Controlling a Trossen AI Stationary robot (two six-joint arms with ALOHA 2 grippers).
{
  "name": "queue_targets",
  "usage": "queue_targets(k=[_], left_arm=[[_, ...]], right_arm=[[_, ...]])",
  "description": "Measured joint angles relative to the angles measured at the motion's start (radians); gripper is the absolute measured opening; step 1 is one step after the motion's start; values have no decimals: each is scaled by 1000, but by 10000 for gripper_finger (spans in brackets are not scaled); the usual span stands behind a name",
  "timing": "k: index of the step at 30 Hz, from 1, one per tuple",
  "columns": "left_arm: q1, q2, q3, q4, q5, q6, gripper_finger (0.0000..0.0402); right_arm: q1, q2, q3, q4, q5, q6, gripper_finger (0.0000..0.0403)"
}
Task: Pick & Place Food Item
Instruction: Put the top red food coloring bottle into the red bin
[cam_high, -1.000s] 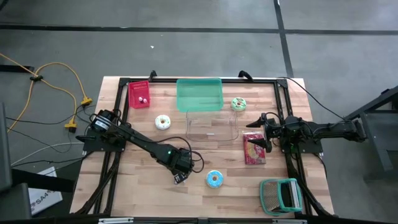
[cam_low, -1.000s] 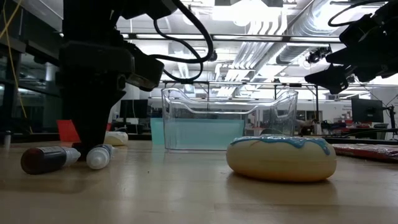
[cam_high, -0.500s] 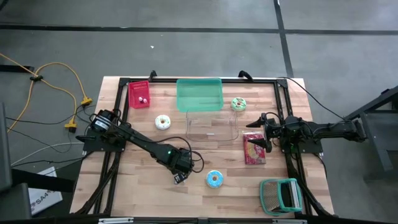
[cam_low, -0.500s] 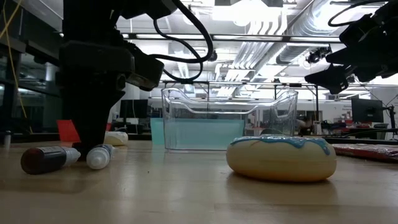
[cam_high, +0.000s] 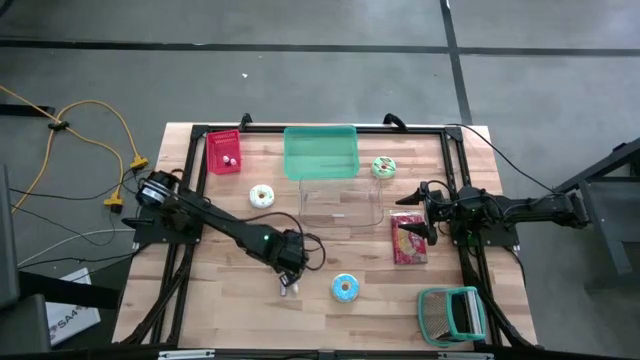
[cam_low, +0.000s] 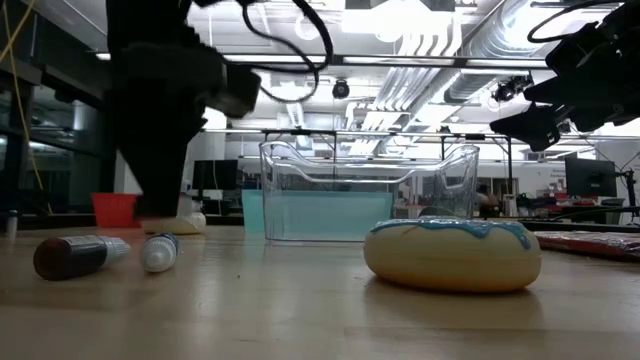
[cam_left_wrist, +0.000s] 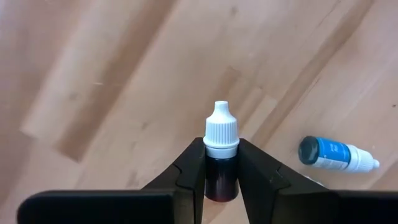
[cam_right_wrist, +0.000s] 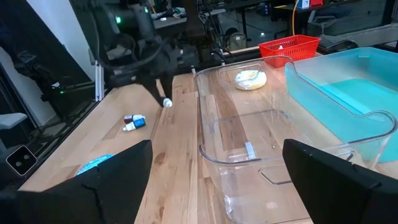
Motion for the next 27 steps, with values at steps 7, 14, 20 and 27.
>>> queue_targets(k=[7, 14, 20, 27], left_arm=[[-1, -101, 0, -100, -82, -24, 67], [23, -198, 0, -181, -147, -26, 67], [70, -207, 0, -224, -150, -26, 67], [187, -207, 0, -260, -149, -26, 67]], right_arm=[[0, 0, 0, 0, 0, 0, 350], [0, 0, 0, 0, 0, 0, 350], [0, 0, 0, 0, 0, 0, 350], [0, 0, 0, 0, 0, 0, 350]])
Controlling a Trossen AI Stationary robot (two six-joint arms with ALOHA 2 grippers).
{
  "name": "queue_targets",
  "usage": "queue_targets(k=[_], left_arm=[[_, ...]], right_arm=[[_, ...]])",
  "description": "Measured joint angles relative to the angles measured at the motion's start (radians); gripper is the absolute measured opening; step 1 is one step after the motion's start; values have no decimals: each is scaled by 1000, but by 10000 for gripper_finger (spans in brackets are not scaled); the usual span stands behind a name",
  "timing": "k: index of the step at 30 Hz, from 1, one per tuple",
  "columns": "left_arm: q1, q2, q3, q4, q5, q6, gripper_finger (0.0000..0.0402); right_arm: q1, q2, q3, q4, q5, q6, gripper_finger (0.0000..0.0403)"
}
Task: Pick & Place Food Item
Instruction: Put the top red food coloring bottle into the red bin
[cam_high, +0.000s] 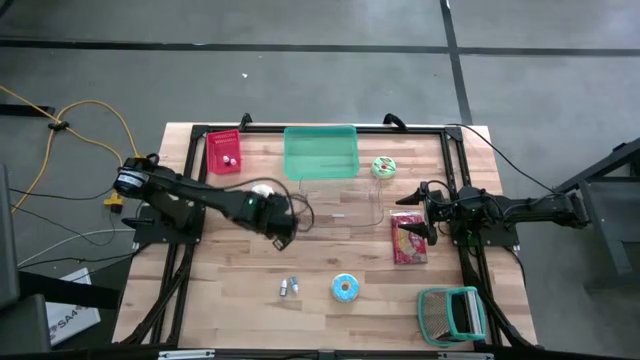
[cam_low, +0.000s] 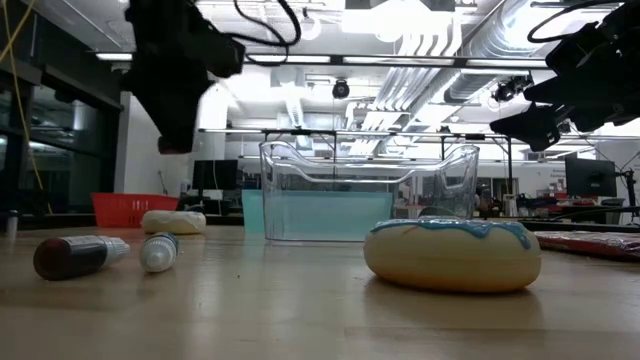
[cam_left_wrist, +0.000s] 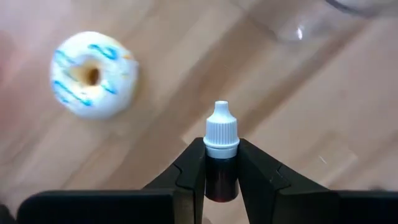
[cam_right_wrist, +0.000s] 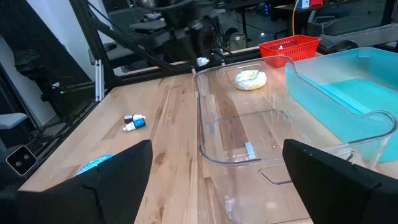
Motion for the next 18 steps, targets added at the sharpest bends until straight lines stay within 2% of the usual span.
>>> queue_targets(k=[9, 18], left_arm=[[225, 0, 0, -95, -17, 13, 67], [441, 0, 0, -101, -24, 61, 67]], right_arm=[[0, 0, 0, 0, 0, 0, 350], [0, 0, 0, 0, 0, 0, 350]])
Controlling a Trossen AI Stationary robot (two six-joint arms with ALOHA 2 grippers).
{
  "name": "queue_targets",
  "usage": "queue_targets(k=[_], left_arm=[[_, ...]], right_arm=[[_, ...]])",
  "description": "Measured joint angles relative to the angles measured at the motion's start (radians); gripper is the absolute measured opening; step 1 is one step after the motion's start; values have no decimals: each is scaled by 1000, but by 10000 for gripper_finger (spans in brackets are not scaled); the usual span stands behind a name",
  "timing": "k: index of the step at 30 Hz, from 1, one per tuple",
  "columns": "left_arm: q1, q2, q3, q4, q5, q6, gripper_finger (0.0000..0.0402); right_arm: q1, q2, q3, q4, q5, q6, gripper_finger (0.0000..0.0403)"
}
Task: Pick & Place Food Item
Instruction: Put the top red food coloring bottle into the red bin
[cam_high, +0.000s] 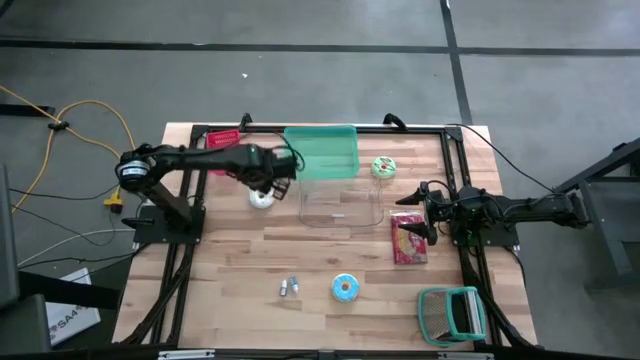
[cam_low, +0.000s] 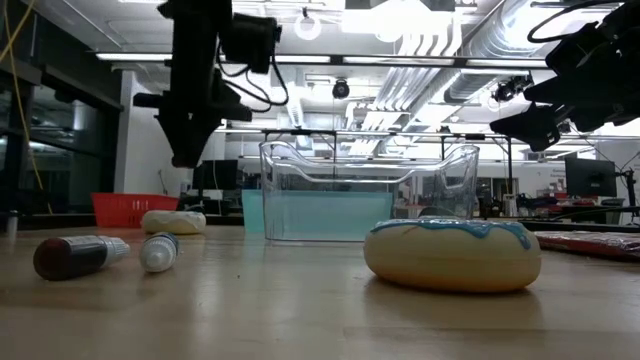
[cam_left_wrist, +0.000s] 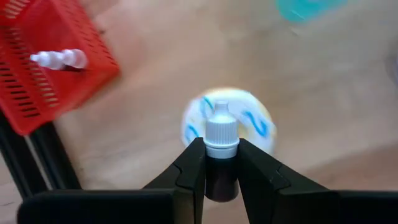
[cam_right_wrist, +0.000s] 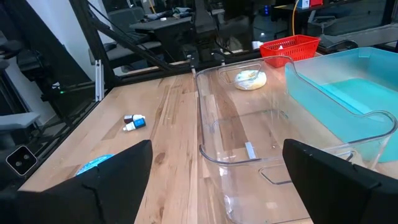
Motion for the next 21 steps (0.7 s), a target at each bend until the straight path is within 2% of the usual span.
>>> queue_targets(k=[8, 21], left_arm=[[190, 0, 0, -50, -15, 12, 67], [450, 0, 0, -57, -15, 149, 67]], right_arm=[[0, 0, 0, 0, 0, 0, 350], [0, 0, 0, 0, 0, 0, 350]])
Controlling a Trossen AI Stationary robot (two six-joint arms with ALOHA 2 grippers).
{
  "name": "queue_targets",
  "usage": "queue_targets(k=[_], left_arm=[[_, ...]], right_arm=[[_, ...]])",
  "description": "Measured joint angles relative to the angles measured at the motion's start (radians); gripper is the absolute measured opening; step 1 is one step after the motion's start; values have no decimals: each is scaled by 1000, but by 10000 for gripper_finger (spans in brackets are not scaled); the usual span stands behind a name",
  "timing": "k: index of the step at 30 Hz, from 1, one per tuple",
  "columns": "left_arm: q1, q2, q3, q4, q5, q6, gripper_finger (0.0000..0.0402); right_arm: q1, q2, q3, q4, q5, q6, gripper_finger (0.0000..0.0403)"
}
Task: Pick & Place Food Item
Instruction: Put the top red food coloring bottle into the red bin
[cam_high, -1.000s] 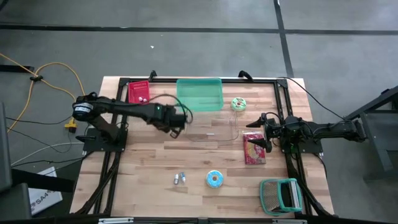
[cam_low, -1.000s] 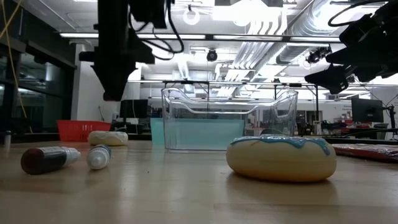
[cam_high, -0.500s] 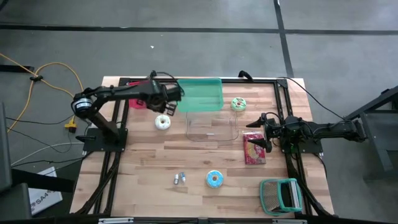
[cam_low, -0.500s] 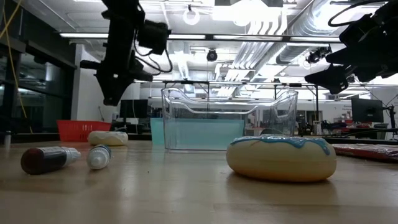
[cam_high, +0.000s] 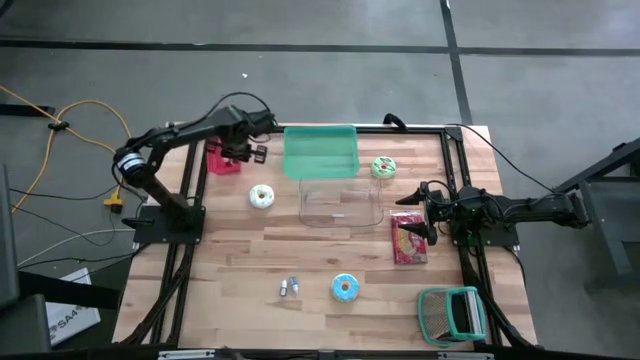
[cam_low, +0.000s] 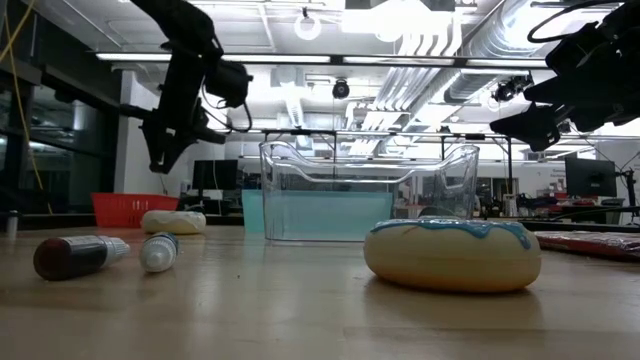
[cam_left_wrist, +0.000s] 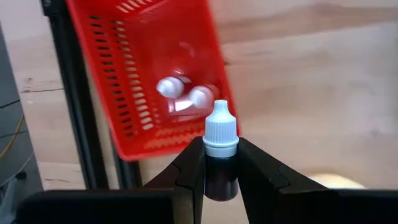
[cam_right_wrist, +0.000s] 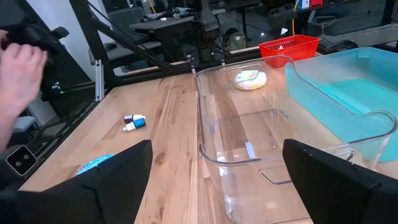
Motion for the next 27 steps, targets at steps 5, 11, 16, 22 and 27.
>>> queue_targets(k=[5, 11, 16, 22, 27], left_arm=[[82, 0, -1, 0, 0, 17, 67], [142, 0, -3, 6, -8, 47, 67], [170, 0, -3, 37, -10, 47, 67], [173, 0, -3, 46, -10, 47, 67], [178, 0, -3, 63, -38, 21, 67]], right_arm=[[0, 0, 0, 0, 0, 0, 350], [0, 0, 0, 0, 0, 0, 350], [0, 0, 0, 0, 0, 0, 350], [0, 0, 0, 0, 0, 0, 350], [0, 0, 0, 0, 0, 0, 350]])
